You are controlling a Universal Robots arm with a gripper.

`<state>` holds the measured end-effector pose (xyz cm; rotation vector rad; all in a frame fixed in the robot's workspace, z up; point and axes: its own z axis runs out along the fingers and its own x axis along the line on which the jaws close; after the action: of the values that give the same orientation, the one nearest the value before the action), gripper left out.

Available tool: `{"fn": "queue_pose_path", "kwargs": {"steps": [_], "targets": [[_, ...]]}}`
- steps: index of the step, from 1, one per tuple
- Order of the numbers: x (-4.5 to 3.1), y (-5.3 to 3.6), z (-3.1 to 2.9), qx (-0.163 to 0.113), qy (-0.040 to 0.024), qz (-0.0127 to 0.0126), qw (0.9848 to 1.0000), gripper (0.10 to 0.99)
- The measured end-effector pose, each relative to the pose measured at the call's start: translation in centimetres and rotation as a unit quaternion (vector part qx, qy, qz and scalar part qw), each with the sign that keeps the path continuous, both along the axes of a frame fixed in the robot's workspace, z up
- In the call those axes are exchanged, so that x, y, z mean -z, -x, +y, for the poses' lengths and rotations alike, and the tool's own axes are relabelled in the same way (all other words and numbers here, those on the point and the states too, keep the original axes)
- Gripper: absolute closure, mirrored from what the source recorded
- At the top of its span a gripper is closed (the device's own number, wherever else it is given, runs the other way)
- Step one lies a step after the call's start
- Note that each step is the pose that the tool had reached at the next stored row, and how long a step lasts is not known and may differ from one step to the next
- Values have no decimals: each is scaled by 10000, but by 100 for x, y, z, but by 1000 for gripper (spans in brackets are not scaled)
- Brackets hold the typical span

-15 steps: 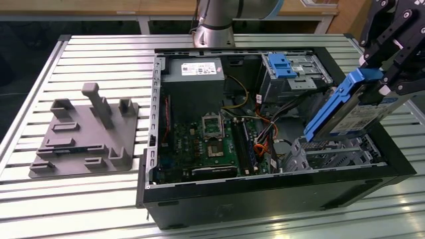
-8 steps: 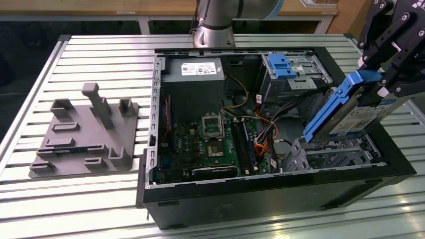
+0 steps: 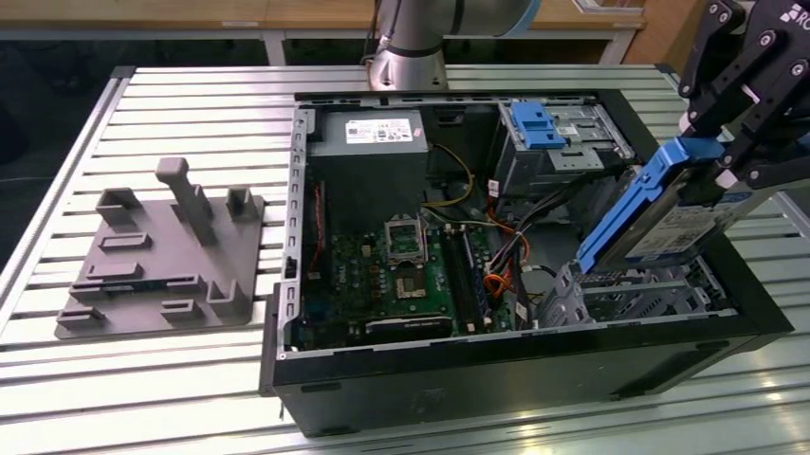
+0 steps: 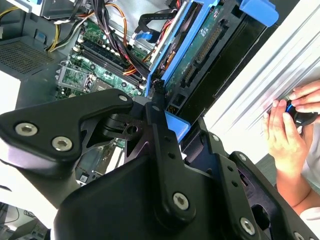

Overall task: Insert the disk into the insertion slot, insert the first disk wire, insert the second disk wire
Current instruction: 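Insert the disk into the insertion slot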

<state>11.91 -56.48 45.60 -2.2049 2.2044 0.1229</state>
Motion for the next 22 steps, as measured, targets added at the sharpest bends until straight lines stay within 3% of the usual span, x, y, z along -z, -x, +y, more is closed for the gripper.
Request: {"fn": "queue_pose_path", "kwargs": {"steps": [22], "targets": [[92,10,-7,0,0,0,10000,722]]}}
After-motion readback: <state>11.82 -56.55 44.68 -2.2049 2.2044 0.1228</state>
